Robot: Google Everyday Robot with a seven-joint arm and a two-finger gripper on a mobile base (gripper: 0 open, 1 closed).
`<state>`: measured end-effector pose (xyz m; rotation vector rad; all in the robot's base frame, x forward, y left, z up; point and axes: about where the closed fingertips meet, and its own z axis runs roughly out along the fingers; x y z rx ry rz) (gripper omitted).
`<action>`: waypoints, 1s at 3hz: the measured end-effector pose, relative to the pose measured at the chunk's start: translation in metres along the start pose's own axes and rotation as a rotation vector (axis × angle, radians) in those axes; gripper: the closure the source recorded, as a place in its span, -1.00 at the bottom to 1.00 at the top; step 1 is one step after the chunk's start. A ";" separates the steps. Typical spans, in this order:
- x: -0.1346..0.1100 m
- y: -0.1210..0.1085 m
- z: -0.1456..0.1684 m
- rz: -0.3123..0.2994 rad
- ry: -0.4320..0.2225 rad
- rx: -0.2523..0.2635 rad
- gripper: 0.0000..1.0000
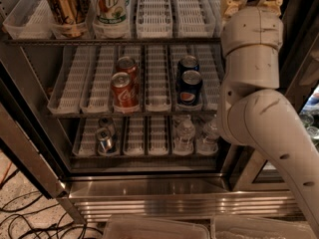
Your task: Pick blue plastic bottle from top shelf of fridge
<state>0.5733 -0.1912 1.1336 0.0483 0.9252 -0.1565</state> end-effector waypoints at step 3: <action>-0.037 -0.008 -0.060 -0.055 -0.118 -0.097 1.00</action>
Offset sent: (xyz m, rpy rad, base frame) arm -0.0807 -0.0005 -0.0067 -0.1236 -0.1263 0.0404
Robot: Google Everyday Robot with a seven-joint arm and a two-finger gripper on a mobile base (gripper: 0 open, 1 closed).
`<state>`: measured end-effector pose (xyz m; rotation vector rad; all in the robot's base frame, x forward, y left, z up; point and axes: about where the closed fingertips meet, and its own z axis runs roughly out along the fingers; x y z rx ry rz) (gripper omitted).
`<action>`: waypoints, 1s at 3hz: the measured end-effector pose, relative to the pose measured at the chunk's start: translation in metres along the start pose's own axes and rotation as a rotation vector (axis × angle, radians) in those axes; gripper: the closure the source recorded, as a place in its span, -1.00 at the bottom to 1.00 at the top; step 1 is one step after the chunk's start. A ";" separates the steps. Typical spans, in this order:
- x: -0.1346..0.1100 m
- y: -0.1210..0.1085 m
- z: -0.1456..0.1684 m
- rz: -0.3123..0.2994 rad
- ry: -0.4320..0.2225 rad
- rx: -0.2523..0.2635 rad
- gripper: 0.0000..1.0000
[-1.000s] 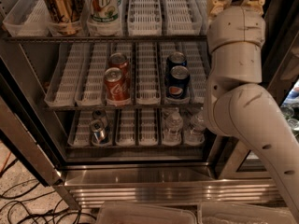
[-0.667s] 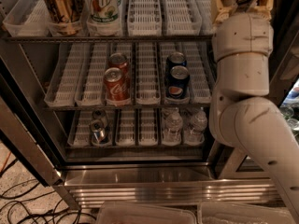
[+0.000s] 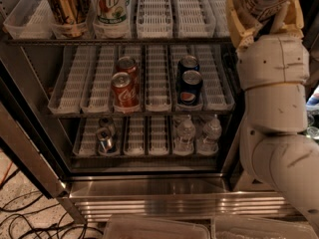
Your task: Pick blue plastic bottle from top shelf of fridge
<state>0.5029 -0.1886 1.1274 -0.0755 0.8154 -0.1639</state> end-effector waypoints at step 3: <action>0.005 0.026 -0.040 -0.050 0.074 -0.259 1.00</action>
Offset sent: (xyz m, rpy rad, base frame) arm -0.0346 0.0293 -0.0651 -0.3021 0.2262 0.2100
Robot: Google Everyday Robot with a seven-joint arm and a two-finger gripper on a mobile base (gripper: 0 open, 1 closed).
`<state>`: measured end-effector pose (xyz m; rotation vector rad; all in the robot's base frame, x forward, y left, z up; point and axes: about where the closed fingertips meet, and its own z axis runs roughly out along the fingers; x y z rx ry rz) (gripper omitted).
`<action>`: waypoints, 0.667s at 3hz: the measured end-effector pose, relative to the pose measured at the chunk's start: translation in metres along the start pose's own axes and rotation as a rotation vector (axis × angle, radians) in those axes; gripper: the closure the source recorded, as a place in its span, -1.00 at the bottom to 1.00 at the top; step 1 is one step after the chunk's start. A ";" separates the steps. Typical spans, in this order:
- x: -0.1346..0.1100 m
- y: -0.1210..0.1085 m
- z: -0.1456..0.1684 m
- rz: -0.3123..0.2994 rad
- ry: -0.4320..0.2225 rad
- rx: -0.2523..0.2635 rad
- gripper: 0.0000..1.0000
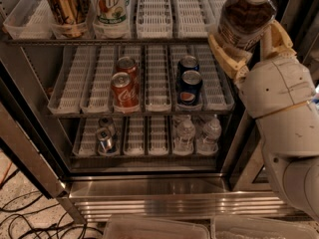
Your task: Pick blue plastic bottle from top shelf of fridge
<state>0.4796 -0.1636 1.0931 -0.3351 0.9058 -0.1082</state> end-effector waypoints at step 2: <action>0.004 0.019 0.006 0.011 -0.019 -0.074 1.00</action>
Offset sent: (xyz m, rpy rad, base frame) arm 0.0144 0.0686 -0.0334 -0.1288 0.0195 0.2832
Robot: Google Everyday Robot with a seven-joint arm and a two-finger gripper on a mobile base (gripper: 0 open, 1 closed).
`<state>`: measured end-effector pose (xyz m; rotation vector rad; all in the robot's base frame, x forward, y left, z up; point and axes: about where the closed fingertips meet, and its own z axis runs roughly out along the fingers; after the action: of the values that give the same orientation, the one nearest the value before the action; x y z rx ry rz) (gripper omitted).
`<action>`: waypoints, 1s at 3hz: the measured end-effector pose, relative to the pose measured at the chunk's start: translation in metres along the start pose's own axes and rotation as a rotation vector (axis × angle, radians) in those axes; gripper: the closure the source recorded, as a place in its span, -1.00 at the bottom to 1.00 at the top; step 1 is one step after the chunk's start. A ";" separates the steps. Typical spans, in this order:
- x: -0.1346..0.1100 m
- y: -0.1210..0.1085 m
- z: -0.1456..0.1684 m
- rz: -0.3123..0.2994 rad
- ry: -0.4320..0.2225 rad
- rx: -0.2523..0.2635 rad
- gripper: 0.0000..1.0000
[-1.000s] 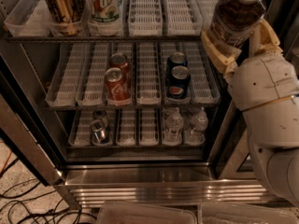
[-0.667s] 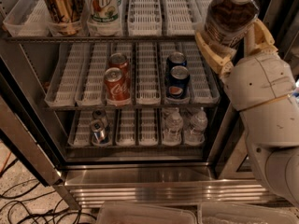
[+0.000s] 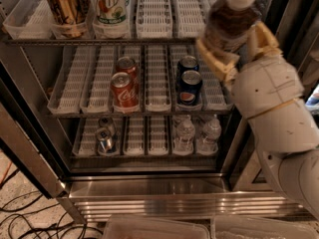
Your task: Pick blue plastic bottle from top shelf of fridge
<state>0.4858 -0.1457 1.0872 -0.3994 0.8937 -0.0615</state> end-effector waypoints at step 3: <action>-0.014 0.122 -0.059 0.276 0.081 -0.514 1.00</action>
Offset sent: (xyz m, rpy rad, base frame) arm -0.1116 0.1398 -0.1004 -0.2414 0.3437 0.7259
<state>0.4178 -0.0478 1.0206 -0.7504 1.0349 0.4159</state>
